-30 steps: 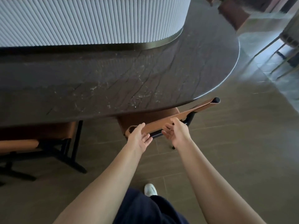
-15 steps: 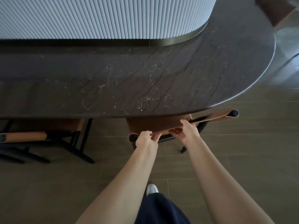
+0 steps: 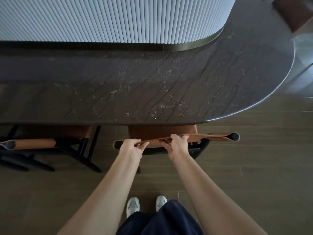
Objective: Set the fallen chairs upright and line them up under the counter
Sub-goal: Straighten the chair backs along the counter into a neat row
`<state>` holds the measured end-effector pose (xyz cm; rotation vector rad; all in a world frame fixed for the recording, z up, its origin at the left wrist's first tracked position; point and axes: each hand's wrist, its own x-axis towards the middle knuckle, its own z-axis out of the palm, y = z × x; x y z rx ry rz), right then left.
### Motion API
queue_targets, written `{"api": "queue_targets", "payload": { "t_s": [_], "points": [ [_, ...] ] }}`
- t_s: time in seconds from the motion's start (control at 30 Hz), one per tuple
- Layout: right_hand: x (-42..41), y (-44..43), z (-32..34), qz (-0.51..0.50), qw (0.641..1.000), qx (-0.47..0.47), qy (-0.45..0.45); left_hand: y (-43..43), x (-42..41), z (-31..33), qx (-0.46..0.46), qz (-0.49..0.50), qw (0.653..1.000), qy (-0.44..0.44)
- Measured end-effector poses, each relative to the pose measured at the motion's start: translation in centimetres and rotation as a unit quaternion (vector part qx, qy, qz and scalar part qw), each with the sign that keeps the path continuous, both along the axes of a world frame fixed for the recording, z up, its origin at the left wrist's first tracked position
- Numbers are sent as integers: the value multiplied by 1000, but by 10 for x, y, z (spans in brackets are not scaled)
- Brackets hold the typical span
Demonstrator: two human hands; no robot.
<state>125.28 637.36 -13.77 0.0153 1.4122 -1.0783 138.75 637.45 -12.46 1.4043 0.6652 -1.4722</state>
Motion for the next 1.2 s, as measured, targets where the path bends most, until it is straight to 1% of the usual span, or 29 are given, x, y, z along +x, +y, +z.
{"api": "queue_targets", "payload": {
  "t_s": [0.23, 0.4, 0.57, 0.8, 0.9, 1.0, 1.1, 1.2],
  "points": [
    [49, 9, -4, 25, 998, 6, 62, 8, 49, -1, -6, -64, 996, -61],
    [82, 5, -6, 28, 997, 1, 71, 4, 87, -7, -11, -66, 994, -86],
    [96, -4, -8, 21, 996, 13, 88, -6, 102, -2, 7, -44, 998, -48],
    [109, -5, -12, 48, 993, 30, 102, -14, 116, 4, 35, -79, 996, -15],
    [108, -2, -10, 55, 992, 25, 107, -11, 115, 6, 16, -87, 996, -14],
    [105, 4, -4, 34, 998, -2, 57, -3, 114, 8, -15, -95, 995, -26],
    [99, 13, -1, 21, 1000, -3, 20, 8, 117, 8, -60, -102, 992, -48],
    [92, 27, -2, 24, 999, -10, 28, 20, 120, 5, -111, -123, 985, -54]
  ]
}}
